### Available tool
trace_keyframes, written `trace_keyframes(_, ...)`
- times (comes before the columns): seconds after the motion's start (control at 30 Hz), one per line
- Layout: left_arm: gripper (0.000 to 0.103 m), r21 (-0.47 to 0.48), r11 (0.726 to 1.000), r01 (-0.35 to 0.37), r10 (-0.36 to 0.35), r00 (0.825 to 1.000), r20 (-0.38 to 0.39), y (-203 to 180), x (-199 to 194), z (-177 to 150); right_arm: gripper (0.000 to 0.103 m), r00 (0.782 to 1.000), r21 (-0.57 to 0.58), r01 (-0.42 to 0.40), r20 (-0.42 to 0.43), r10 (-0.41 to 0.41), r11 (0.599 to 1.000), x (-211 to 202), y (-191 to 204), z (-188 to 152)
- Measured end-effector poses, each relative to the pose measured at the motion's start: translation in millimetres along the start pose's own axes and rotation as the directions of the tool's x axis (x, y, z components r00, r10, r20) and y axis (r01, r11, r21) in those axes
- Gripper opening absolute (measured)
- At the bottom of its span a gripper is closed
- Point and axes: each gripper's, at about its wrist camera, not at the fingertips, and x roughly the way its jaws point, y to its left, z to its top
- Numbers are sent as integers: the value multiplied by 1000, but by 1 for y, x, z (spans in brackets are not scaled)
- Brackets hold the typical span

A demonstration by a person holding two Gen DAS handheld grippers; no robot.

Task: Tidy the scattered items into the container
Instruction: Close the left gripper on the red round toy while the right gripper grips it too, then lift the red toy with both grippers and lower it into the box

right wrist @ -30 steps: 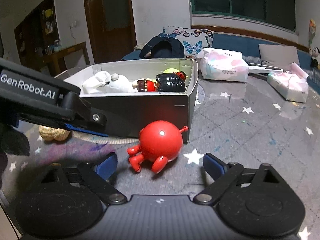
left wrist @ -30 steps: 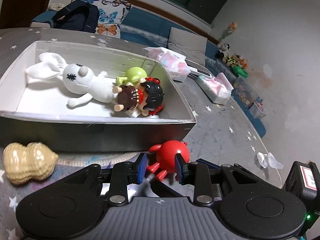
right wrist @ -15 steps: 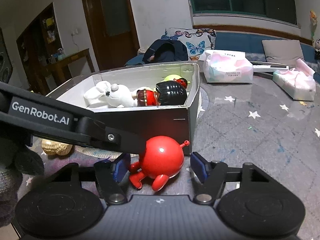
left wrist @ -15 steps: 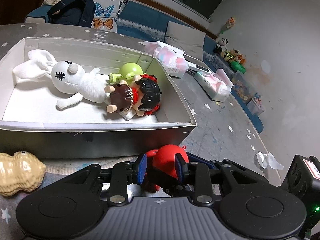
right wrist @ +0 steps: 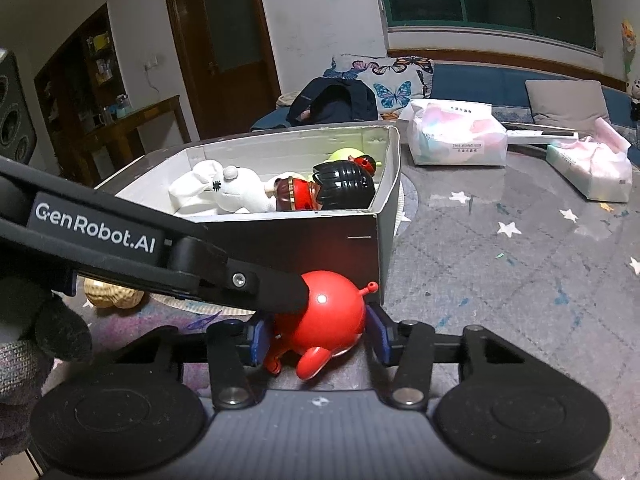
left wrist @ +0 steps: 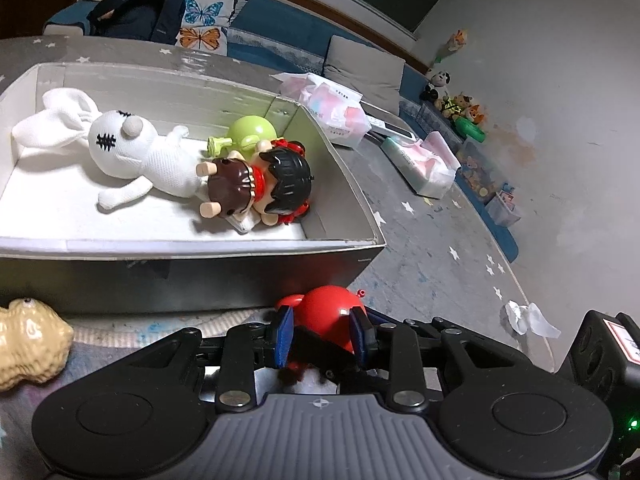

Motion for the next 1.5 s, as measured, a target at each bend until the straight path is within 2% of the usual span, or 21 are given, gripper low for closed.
trace_keyframes(0.3,32,5,1000,23,-23,999,28,-4,-16,-11,49,1000,-59,15,19,-14,998,-16,12,-4)
trace_keyframes(0.47,32,6,999,42,-42,997,69,-8,-34,-12,49,999,-105,23,50,-17,994,-32,21,2)
trace_keyframes(0.7,32,17,999,52,-54,984,171,-16,-63,5,49,992,-170,26,125,-4,985,-48,34,30)
trace_keyframes(0.9,32,-8,999,32,-30,974,223,-6,-75,25,49,989,-234,14,143,20,972,-38,49,57)
trace_keyframes(1.23,33,-48,999,-21,33,967,252,25,-80,50,49,992,-267,-49,103,79,962,-5,68,90)
trace_keyframes(1.5,33,-132,991,-38,66,974,216,62,-65,63,49,994,-292,-97,13,105,952,35,78,100)
